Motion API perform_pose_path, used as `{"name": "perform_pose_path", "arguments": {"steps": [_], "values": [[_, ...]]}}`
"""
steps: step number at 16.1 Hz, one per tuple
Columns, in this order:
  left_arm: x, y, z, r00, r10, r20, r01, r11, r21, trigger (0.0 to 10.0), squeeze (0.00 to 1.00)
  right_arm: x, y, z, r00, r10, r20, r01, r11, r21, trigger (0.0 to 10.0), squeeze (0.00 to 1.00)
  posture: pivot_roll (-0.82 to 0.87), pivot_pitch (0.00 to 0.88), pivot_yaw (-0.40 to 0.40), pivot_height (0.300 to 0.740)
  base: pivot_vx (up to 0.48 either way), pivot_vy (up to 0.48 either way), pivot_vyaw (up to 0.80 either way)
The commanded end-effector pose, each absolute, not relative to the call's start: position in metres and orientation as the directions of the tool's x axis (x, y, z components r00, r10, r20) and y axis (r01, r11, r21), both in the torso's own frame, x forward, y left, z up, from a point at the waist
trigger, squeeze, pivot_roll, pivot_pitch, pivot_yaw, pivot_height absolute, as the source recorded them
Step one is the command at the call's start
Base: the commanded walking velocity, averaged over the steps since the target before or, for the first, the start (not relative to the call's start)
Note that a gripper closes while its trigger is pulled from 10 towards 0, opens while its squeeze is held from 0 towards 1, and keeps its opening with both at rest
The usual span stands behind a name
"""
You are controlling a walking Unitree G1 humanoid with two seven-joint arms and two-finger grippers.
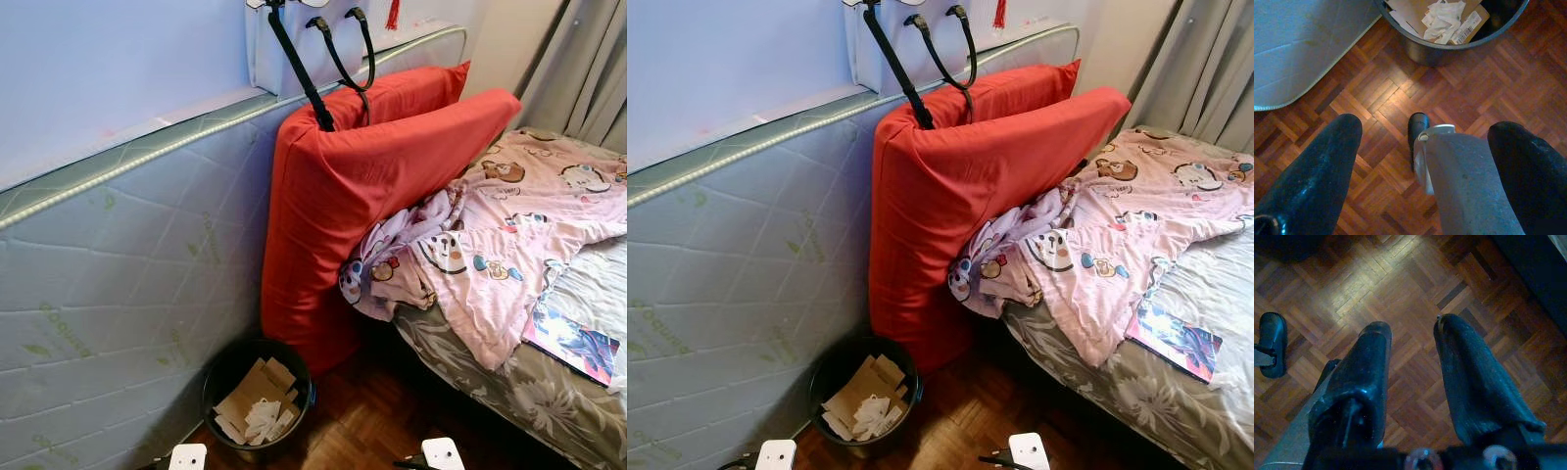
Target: Clean up the room
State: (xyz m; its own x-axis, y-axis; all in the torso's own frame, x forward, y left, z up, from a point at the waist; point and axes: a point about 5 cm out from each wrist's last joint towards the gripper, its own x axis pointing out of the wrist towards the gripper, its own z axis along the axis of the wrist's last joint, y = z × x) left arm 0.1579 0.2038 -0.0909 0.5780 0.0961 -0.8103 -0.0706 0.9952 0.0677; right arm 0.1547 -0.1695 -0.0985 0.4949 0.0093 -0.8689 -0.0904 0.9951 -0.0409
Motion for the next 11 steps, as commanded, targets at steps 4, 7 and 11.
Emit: {"name": "perform_pose_path", "arguments": {"steps": [4, 7, 11], "values": [[0.1959, 0.1918, -0.0779, 0.577, 0.051, -0.815, -0.014, 0.999, 0.052, 10.0, 0.00, 0.1817, -0.2111, -0.0800, 0.614, -0.050, -0.788, 0.175, 0.982, 0.074, 10.0, 0.00, -0.07, 0.000, -0.017, 0.740, 0.000, 0.000, 0.00], [0.1958, 0.1918, -0.0780, 0.577, 0.053, -0.815, -0.017, 0.998, 0.053, 10.0, 0.00, 0.1816, -0.2113, -0.0800, 0.613, -0.051, -0.789, 0.174, 0.982, 0.072, 10.0, 0.00, -0.07, 0.000, -0.019, 0.740, 0.000, 0.000, 0.00], [0.1957, 0.1916, -0.0780, 0.578, 0.054, -0.814, -0.018, 0.998, 0.053, 10.0, 0.00, 0.1816, -0.2114, -0.0799, 0.615, -0.048, -0.787, 0.173, 0.982, 0.075, 10.0, 0.00, -0.07, 0.000, -0.019, 0.740, 0.000, 0.000, 0.00]]}}
